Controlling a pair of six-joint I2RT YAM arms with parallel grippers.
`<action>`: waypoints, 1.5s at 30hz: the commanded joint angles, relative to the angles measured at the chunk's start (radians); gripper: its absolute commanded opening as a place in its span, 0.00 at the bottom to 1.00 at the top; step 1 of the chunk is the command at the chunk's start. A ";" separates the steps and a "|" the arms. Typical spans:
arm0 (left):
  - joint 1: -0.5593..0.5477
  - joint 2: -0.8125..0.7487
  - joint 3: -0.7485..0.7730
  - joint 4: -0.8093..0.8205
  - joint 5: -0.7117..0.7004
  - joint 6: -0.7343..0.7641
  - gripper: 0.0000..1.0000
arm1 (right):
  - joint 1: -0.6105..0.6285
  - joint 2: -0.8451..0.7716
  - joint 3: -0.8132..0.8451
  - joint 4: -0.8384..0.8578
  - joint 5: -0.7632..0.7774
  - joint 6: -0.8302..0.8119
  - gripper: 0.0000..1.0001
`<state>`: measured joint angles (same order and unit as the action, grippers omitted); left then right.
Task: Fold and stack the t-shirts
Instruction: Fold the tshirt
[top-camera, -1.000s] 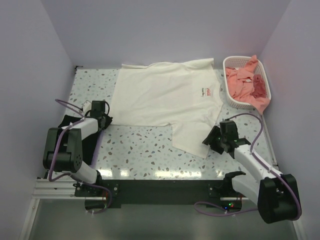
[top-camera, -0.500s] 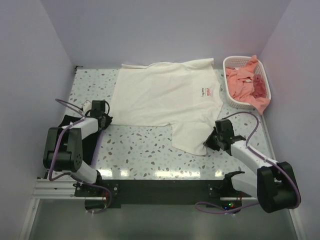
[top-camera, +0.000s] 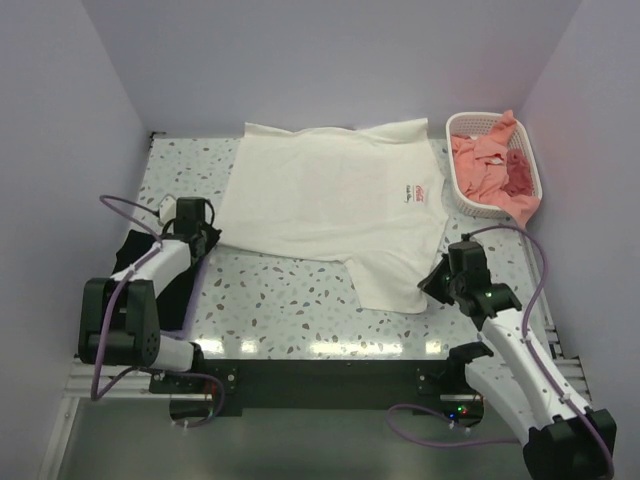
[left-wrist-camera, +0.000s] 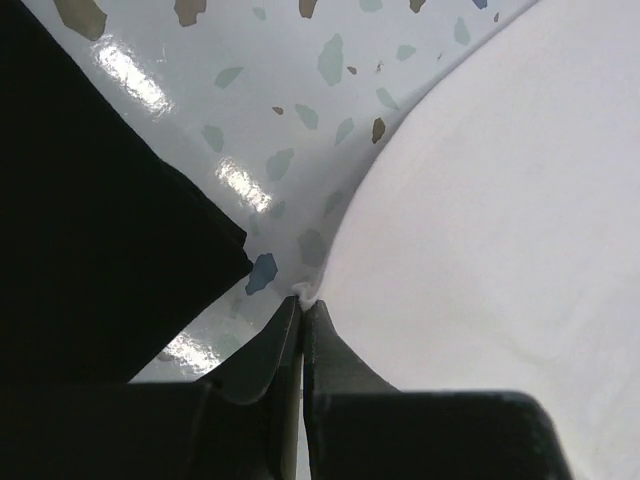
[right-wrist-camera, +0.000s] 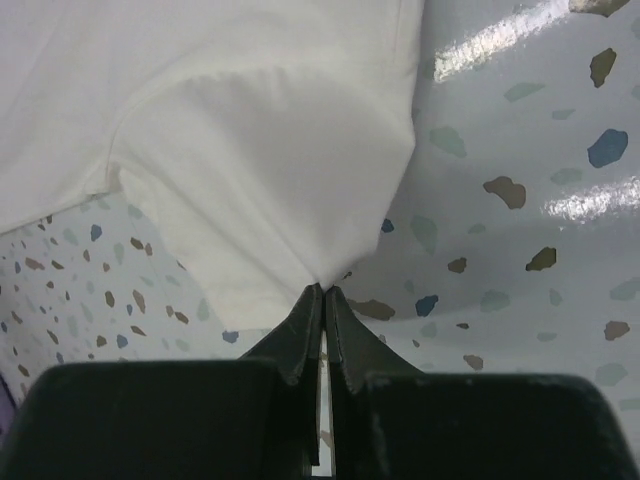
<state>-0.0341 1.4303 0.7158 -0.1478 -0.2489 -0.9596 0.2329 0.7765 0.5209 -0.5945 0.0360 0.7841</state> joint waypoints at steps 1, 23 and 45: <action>-0.003 -0.066 -0.007 -0.033 -0.044 0.024 0.00 | 0.005 -0.045 0.045 -0.148 0.021 -0.016 0.00; -0.009 -0.344 -0.102 -0.121 -0.035 0.074 0.00 | 0.005 -0.303 0.160 -0.337 -0.027 0.003 0.00; -0.056 0.393 0.542 -0.197 0.006 0.074 0.00 | -0.118 0.747 0.689 0.088 -0.077 -0.088 0.00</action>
<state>-0.0868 1.8004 1.1889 -0.3241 -0.2455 -0.9016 0.1570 1.4940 1.1500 -0.5575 0.0154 0.7147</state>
